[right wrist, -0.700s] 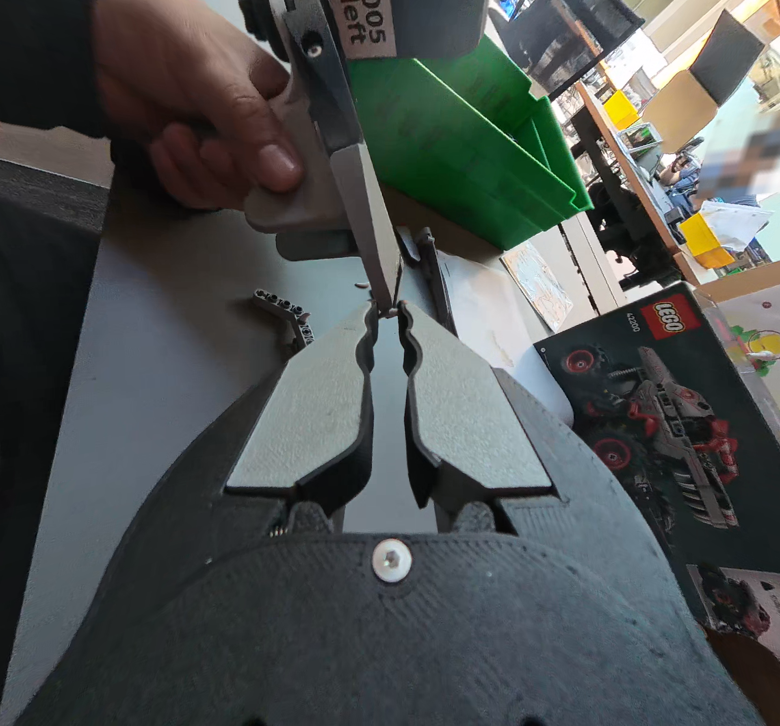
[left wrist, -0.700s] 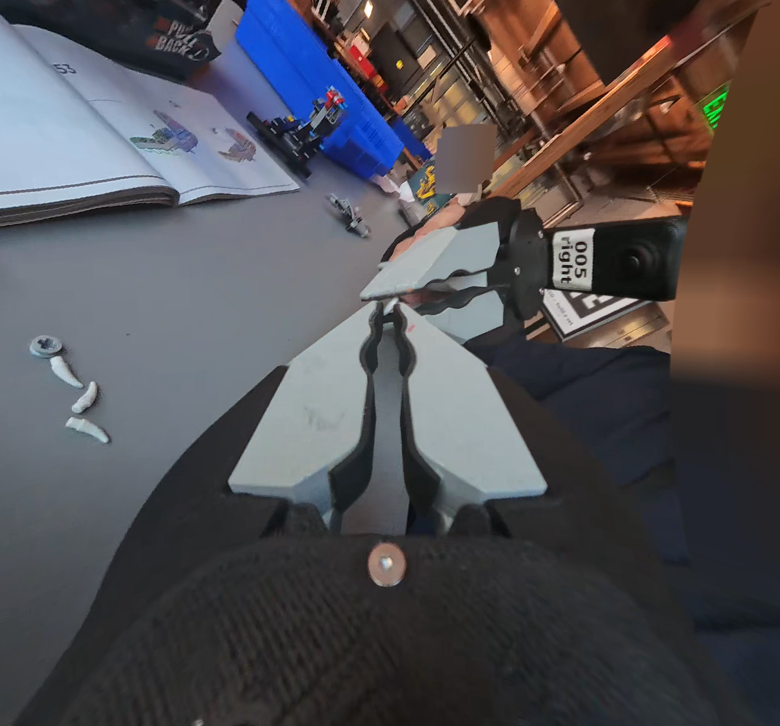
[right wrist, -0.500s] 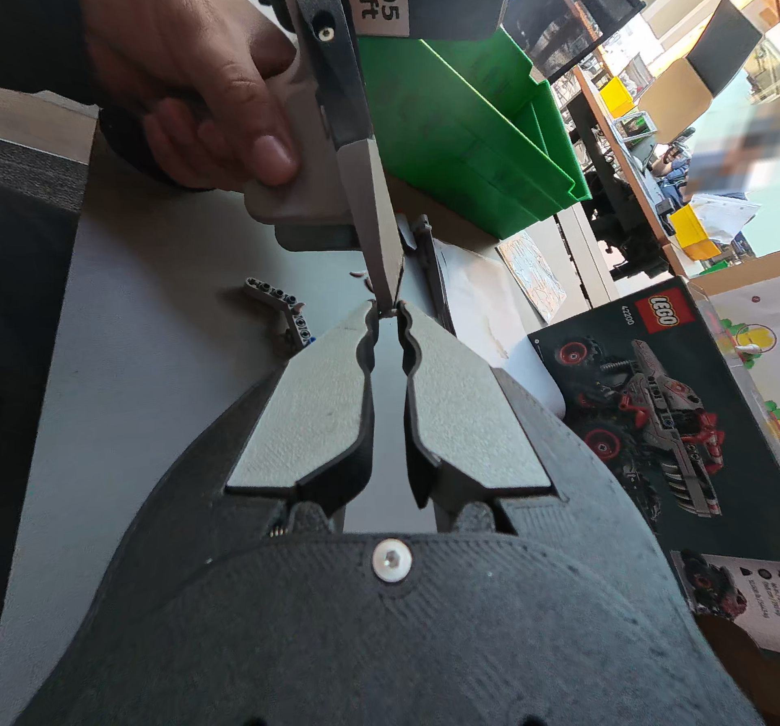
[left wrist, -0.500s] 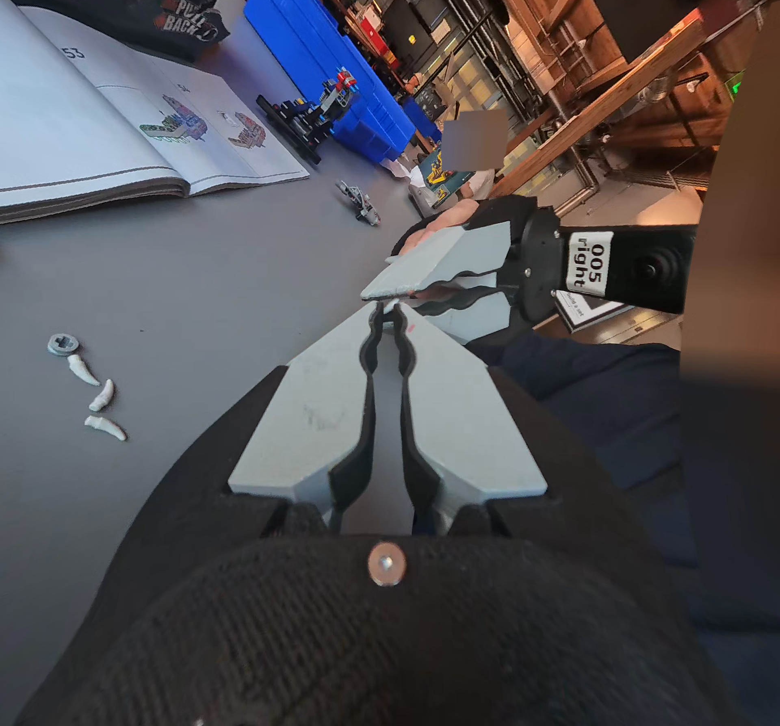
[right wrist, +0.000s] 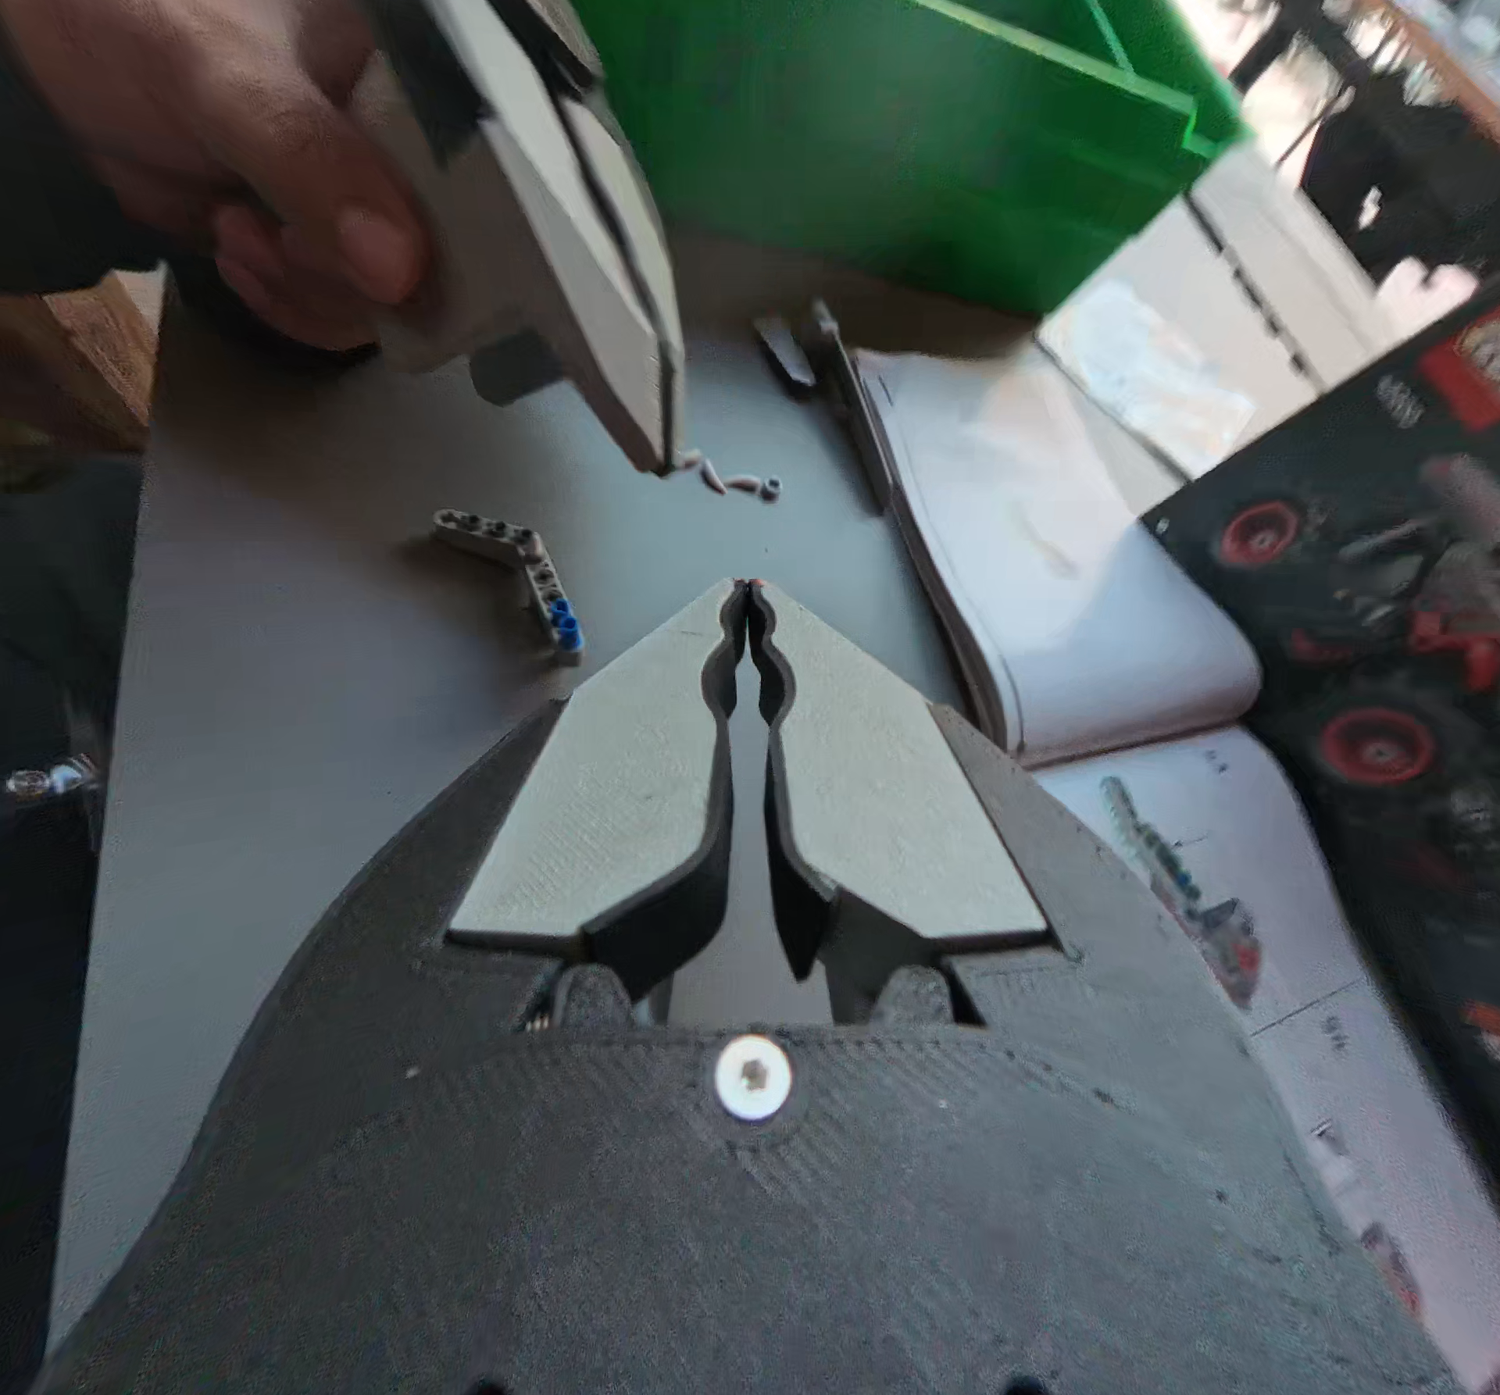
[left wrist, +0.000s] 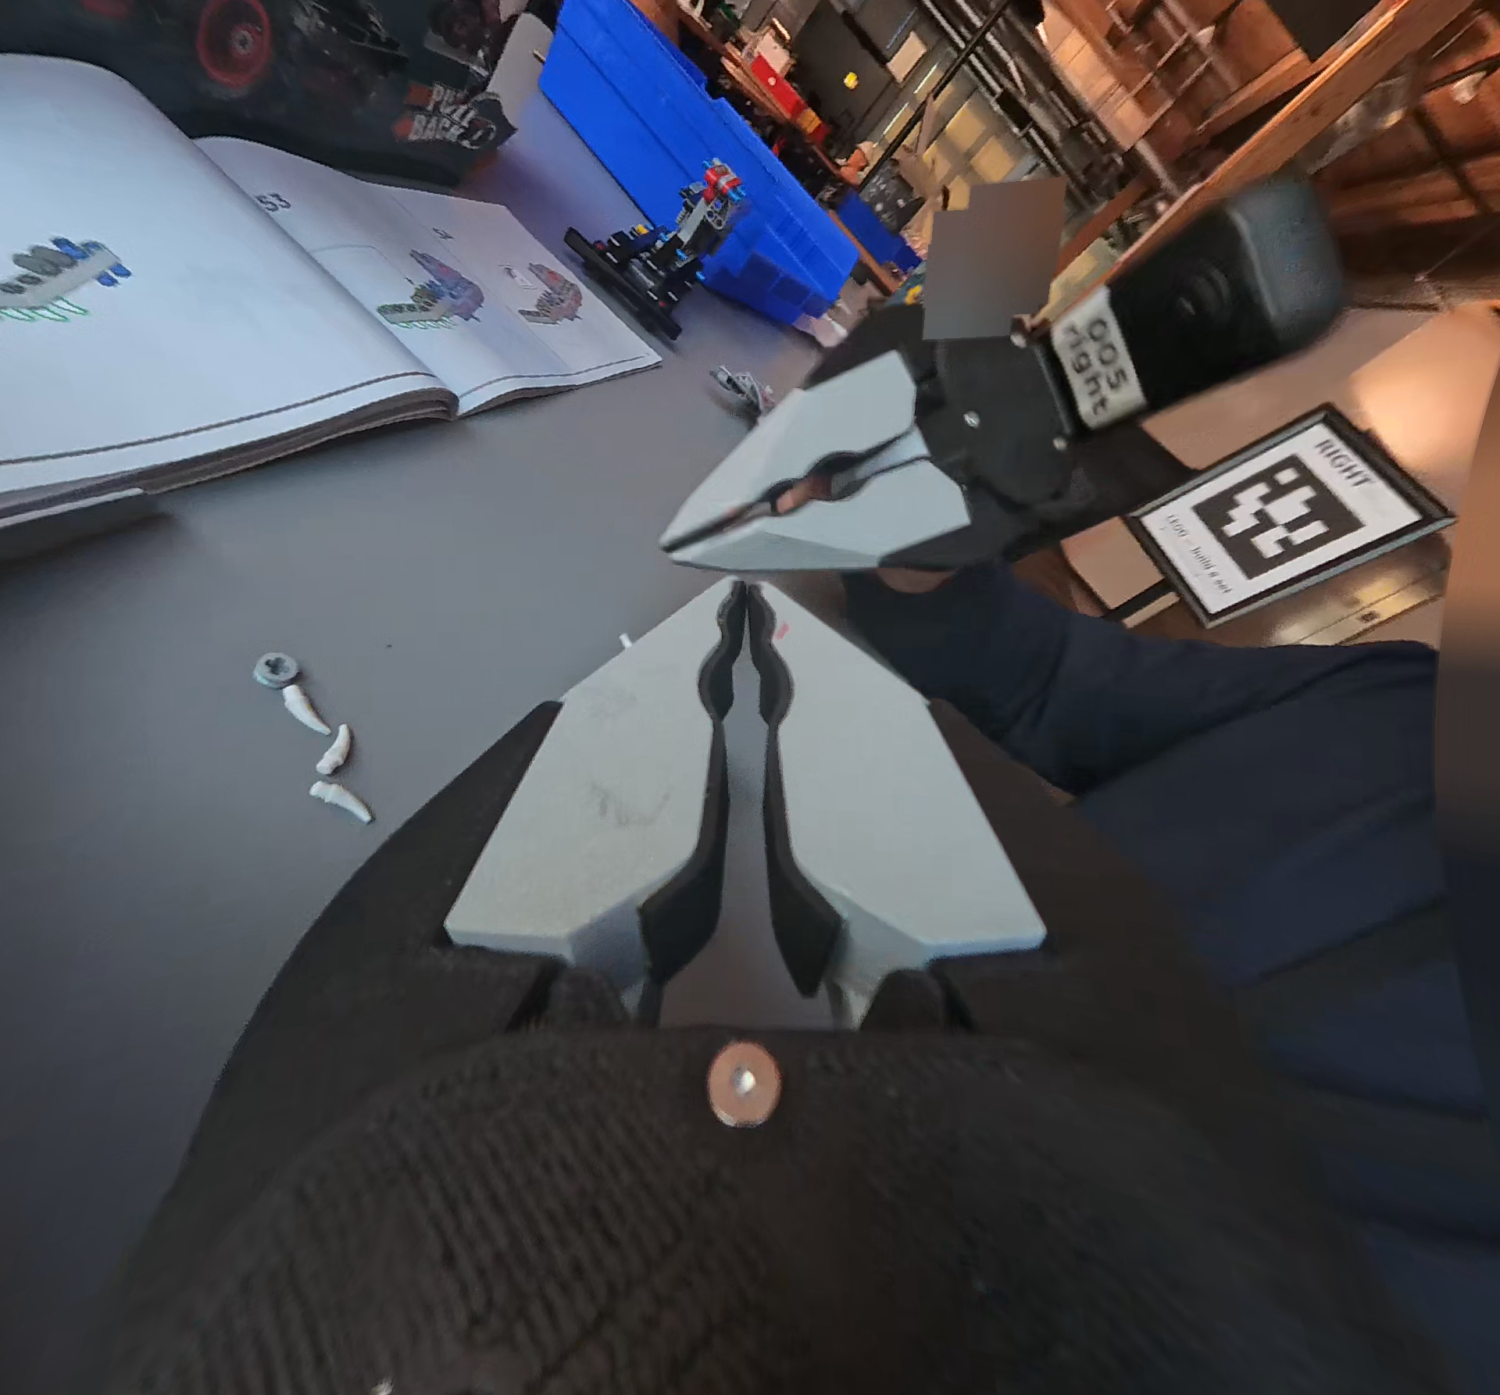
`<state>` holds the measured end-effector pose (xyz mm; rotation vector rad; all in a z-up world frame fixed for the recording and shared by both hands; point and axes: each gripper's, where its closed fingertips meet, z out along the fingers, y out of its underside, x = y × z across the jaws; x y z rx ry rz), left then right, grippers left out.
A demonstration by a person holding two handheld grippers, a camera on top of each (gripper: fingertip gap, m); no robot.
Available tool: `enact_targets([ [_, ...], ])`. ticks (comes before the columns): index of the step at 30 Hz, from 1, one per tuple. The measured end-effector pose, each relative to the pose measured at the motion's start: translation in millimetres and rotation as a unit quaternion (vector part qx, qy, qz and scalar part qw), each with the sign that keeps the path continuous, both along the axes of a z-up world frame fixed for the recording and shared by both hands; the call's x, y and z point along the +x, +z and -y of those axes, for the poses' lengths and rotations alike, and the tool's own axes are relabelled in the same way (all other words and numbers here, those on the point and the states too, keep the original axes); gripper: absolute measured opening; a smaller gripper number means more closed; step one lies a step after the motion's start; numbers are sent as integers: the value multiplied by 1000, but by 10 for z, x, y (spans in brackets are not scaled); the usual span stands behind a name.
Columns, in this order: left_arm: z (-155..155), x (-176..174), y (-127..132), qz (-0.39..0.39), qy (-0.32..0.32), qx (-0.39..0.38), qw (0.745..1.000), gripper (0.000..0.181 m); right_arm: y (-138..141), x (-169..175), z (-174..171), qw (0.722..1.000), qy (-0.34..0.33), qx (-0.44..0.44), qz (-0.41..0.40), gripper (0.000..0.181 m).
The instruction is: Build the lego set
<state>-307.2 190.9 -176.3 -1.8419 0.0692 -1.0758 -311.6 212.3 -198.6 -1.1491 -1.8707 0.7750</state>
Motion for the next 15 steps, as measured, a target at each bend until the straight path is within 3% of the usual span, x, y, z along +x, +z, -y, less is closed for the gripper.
enact_targets([
  [3,30,-32,-5,-26,8,2,1000,2,-179,16,-179,994,-34,-82,60,0],
  [6,83,-88,15,-45,17,14,999,3,-172,82,-322,990,-43,-114,64,0],
  [10,219,-235,-72,-91,38,9,995,9,-14,243,-285,978,14,-202,46,6],
  [12,335,-255,-206,-125,34,-14,991,11,-95,323,-213,967,38,-237,81,13],
  [15,481,-213,-244,-144,23,-14,989,12,-294,352,-87,967,56,-213,124,16],
])
